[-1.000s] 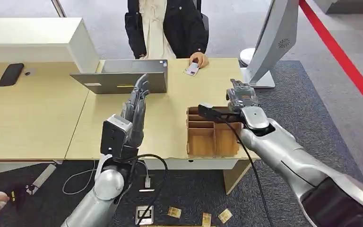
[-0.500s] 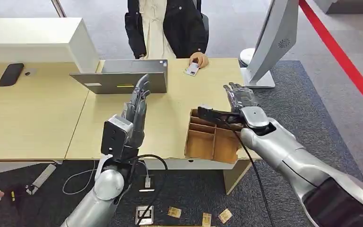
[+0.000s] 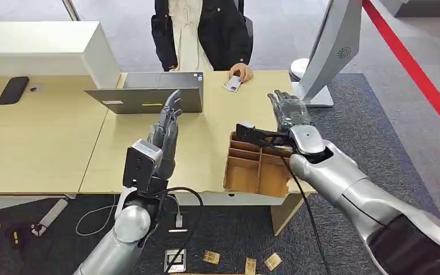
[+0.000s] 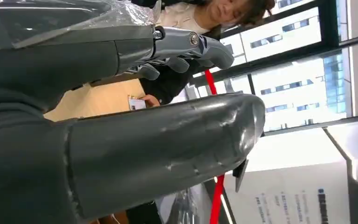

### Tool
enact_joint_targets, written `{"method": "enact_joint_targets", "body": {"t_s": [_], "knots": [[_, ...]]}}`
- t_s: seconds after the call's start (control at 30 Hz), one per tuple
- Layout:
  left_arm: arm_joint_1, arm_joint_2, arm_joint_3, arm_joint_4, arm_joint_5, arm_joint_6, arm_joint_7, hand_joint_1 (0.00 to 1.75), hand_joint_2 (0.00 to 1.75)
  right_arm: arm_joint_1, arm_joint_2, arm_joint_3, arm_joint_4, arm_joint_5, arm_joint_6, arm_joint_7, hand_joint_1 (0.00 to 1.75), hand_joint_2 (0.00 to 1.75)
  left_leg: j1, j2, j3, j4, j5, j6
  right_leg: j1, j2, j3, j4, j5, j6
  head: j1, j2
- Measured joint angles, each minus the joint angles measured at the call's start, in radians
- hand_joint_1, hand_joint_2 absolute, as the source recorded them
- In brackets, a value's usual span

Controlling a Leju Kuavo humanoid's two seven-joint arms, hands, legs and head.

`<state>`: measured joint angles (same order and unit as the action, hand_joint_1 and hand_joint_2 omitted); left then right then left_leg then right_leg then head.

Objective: Pass the card to the sensor for recognition and then transmit it.

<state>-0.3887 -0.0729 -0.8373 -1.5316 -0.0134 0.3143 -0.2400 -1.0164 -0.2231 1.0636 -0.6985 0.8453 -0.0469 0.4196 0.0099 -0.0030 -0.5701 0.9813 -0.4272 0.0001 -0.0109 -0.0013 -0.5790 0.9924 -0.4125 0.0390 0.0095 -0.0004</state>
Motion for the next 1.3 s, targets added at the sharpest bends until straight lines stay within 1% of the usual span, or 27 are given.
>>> {"method": "enact_joint_targets", "body": {"t_s": [0.17,0.27,0.37,0.4,0.47,0.53,0.6,0.63,0.7,0.83,0.87,0.97,1.13,1.23,1.3], "knots": [[0.000,0.000,0.000,0.000,0.003,0.000,-0.004,0.00,0.00,0.000,-0.002,-0.003,-0.002,0.024,-0.066,0.000,0.00,1.75,0.000,0.000,0.000,0.000,0.000,0.000,0.000,0.000,0.000,0.000,0.000,0.000,0.000,0.000],[0.000,0.000,0.000,0.000,0.006,0.000,-0.010,0.00,0.00,0.001,-0.004,-0.008,-0.006,0.039,-0.128,0.000,0.00,1.75,0.000,0.000,0.000,0.000,0.000,0.000,0.000,0.000,0.000,0.000,0.000,0.000,0.000,0.000],[0.000,0.000,0.000,0.000,0.013,0.001,-0.016,0.00,0.00,0.005,-0.008,-0.019,-0.019,0.058,-0.244,-0.019,0.00,1.75,0.000,0.000,0.000,0.000,0.000,0.000,0.000,0.000,0.000,0.000,0.000,0.000,0.000,0.000],[0.000,0.000,0.000,0.000,0.014,0.002,-0.016,0.00,0.00,0.007,-0.010,-0.026,-0.027,0.058,-0.269,-0.028,0.00,1.75,0.000,0.000,0.000,0.000,0.000,0.000,0.000,0.000,0.000,0.000,0.000,0.000,0.000,0.000],[0.000,0.000,0.000,0.000,0.015,0.009,-0.019,0.00,0.00,0.008,-0.011,-0.034,-0.048,0.048,-0.282,-0.041,0.00,1.75,0.000,0.000,0.000,0.000,0.000,0.000,0.000,0.000,0.000,0.000,0.000,0.000,0.000,0.000],[0.000,0.000,0.000,0.000,0.015,0.015,-0.023,0.00,0.00,0.018,-0.013,-0.046,-0.081,0.031,-0.279,-0.047,0.00,1.75,0.000,0.000,0.000,0.000,0.000,0.000,0.000,0.000,0.000,0.000,0.000,0.000,0.000,0.000],[0.000,0.000,0.000,0.000,0.019,0.021,-0.027,0.00,0.00,0.026,-0.014,-0.056,-0.114,0.006,-0.253,-0.049,0.00,1.75,0.000,0.000,0.000,0.000,0.000,0.000,0.000,0.000,0.000,0.000,0.000,0.000,0.000,0.000],[0.000,0.000,0.000,0.000,0.021,0.023,-0.029,0.00,0.00,0.032,-0.014,-0.059,-0.134,-0.011,-0.229,-0.050,0.00,1.75,0.000,0.000,0.000,0.000,0.000,0.000,0.000,0.000,0.000,0.000,0.000,0.000,0.000,0.000],[0.001,0.000,0.000,0.000,0.023,0.025,-0.034,0.00,0.00,0.051,-0.018,-0.062,-0.190,-0.050,-0.154,-0.048,0.00,1.75,0.000,0.000,0.000,0.000,0.000,0.000,0.000,0.000,0.000,0.000,0.000,0.000,0.000,0.000],[0.005,0.000,0.001,0.000,0.024,0.023,-0.035,0.00,0.00,0.101,-0.021,-0.068,-0.283,-0.090,-0.062,-0.026,0.00,1.75,0.000,0.000,0.000,0.000,0.000,0.000,0.000,0.000,0.000,0.000,0.000,0.000,0.000,0.000],[0.006,0.000,0.001,0.000,0.024,0.022,-0.035,0.00,0.00,0.114,-0.023,-0.068,-0.302,-0.092,-0.050,-0.024,0.00,1.75,0.000,0.000,0.000,0.000,0.000,0.000,0.000,0.000,0.000,0.000,0.000,0.000,0.000,0.000],[0.007,0.000,0.002,0.000,0.024,0.019,-0.035,0.00,0.00,0.141,-0.030,-0.069,-0.350,-0.095,-0.029,-0.019,0.00,1.75,0.000,0.000,0.000,0.000,0.000,0.000,0.000,0.000,0.000,0.000,0.000,0.000,0.000,0.000],[0.008,0.000,0.002,0.000,0.024,0.019,-0.035,0.00,0.00,0.157,-0.042,-0.072,-0.403,-0.100,-0.024,-0.018,0.00,1.75,0.000,0.000,0.000,0.000,0.000,0.000,0.000,0.000,0.000,0.000,0.000,0.000,0.000,0.000],[0.009,0.000,0.002,0.000,0.022,0.014,-0.034,0.00,0.00,0.162,-0.048,-0.074,-0.425,-0.105,-0.005,-0.015,0.00,1.75,0.000,0.000,0.000,0.000,0.000,0.000,0.000,0.000,0.000,0.000,0.000,0.000,0.000,0.000],[0.010,0.000,0.002,0.000,0.018,0.010,-0.030,0.00,0.00,0.175,-0.053,-0.075,-0.444,-0.109,-0.005,-0.009,0.00,1.75,0.000,0.000,0.000,0.000,0.000,0.000,0.000,0.000,0.000,0.000,0.000,0.000,0.000,0.000]]}}
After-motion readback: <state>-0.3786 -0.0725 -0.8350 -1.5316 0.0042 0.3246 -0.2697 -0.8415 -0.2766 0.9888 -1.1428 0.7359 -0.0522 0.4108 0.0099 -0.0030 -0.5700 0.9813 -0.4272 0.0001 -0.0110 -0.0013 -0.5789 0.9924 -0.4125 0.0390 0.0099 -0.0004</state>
